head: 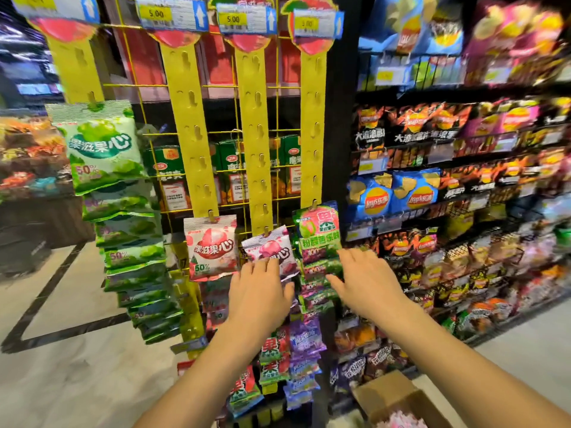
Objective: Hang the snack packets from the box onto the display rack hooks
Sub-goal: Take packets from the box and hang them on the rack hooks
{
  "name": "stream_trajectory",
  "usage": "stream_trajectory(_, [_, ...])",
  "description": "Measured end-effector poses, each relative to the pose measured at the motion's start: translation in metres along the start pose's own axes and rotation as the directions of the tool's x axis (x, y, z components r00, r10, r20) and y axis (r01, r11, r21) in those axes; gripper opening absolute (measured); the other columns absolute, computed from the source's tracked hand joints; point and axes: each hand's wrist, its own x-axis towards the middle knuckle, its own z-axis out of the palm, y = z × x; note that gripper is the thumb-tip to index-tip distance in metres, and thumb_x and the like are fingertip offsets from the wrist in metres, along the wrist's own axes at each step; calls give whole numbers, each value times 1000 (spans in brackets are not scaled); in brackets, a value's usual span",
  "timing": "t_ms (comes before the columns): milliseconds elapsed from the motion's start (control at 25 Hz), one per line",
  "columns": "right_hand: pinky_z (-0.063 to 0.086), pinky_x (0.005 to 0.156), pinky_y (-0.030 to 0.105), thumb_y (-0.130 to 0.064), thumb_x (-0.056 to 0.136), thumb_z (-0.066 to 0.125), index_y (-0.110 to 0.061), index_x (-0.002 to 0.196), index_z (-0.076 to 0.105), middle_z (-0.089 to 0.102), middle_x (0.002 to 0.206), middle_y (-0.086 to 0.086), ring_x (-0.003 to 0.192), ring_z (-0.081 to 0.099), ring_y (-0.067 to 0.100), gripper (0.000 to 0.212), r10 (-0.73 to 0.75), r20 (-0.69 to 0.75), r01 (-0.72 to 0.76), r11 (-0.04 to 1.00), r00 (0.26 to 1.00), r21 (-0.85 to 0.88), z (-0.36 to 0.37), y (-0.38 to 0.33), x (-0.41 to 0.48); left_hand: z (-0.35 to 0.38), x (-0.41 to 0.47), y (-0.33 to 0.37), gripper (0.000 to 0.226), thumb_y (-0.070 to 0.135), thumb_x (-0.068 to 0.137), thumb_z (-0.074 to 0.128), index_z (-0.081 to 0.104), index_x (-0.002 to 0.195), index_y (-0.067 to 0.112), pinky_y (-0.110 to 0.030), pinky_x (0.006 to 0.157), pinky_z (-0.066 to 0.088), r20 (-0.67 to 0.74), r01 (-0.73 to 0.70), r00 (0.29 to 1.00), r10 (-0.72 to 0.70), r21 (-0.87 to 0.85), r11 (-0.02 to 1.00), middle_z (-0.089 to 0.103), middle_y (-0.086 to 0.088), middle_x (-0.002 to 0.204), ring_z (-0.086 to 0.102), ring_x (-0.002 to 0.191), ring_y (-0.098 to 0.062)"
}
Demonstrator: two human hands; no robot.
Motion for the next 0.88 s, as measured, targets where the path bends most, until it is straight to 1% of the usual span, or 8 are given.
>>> stream_trajectory(80, [45,103,42,-57,101,40,-13,149,35,49,144,6,130,47,30,65,13,1,-13,1000,1000,-8,2,39,-17,7,1,38,60,54,104,43,39,153,17,-44,115,39,7,-26,1000,26,17,1000,49,-4,153,44,141,-29])
stream_trajectory(200, [48,98,42,-58,100,40,-14,147,38,52,140,6,124,50,30,65,17,-7,-17,1000,1000,-16,3,95,-42,22,2,95,62,54,104,43,40,152,16,-43,115,39,24,-41,999,40,51,998,51,-5,151,45,140,-30])
stream_trajectory(320, [47,100,43,-58,100,39,-14,150,35,50,144,7,127,48,31,67,48,26,-49,999,999,7,1,158,-69,38,-1,165,65,55,104,41,37,156,16,-43,115,40,65,-60,996,56,48,997,50,-5,153,45,140,-30])
stream_trajectory(400, [46,101,44,-57,100,39,-14,148,37,50,143,7,127,48,31,65,56,22,-56,998,998,-1,5,200,-85,47,-5,213,66,56,104,41,35,158,16,-43,115,40,80,-69,995,65,53,996,49,-5,155,46,141,-30])
stream_trajectory(560, [46,102,45,-57,99,41,-14,145,40,53,140,7,128,48,31,63,82,59,-84,996,995,23,13,265,-108,67,-10,285,57,56,103,44,47,144,17,-43,104,46,123,-82,990,75,54,995,58,-6,142,53,130,-31])
stream_trajectory(640, [47,101,46,-57,99,41,-14,144,40,54,138,7,126,49,31,63,100,75,-100,995,992,6,21,296,-111,80,-5,313,55,56,103,44,48,142,16,-44,101,48,154,-100,984,90,63,993,59,-6,139,55,127,-31])
stream_trajectory(800, [47,101,46,-58,98,42,-13,145,41,54,139,8,126,50,32,65,155,126,-156,988,980,-7,44,342,-103,109,21,347,58,55,104,44,47,146,15,-45,103,46,208,-115,973,104,44,992,57,-6,144,52,132,-32])
stream_trajectory(880, [46,100,46,-57,99,40,-13,143,41,54,137,8,126,48,32,62,161,151,-159,987,975,-20,59,359,-93,128,38,357,57,55,104,45,47,146,16,-44,105,45,214,-130,969,122,26,991,57,-6,144,52,132,-32])
